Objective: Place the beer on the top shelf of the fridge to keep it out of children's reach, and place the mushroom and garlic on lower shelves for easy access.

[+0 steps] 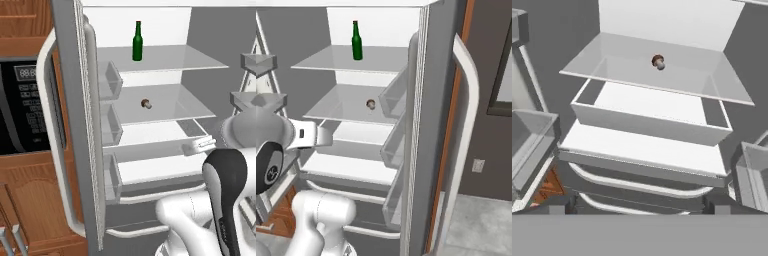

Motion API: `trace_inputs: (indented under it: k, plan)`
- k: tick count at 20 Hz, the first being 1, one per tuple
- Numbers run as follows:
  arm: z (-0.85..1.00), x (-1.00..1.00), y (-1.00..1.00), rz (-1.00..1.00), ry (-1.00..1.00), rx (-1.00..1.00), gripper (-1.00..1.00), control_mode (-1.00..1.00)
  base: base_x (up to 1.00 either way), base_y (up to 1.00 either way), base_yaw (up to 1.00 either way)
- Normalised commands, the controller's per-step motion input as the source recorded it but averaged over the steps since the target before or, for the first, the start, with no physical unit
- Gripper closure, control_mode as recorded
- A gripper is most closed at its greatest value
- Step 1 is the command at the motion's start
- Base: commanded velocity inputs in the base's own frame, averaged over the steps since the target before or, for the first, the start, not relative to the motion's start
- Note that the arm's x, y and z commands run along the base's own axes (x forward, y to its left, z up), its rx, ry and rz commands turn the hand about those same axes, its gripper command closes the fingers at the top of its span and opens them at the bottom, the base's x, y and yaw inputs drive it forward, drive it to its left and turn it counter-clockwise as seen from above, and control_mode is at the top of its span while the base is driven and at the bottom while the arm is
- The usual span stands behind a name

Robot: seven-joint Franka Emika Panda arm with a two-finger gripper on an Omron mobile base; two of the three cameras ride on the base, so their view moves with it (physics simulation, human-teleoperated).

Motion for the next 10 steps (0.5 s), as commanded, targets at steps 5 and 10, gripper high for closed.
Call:
trace_inputs:
  k: [5, 10]
  plan:
    - [0.0, 0.0, 0.0, 0.0, 0.0, 0.0, -1.0, 1.0, -0.89, -0.01, 0.02]
    - [0.0, 0.0, 0.0, 0.0, 0.0, 0.0, -1.0, 1.0, -0.61, -0.02, 0.2]
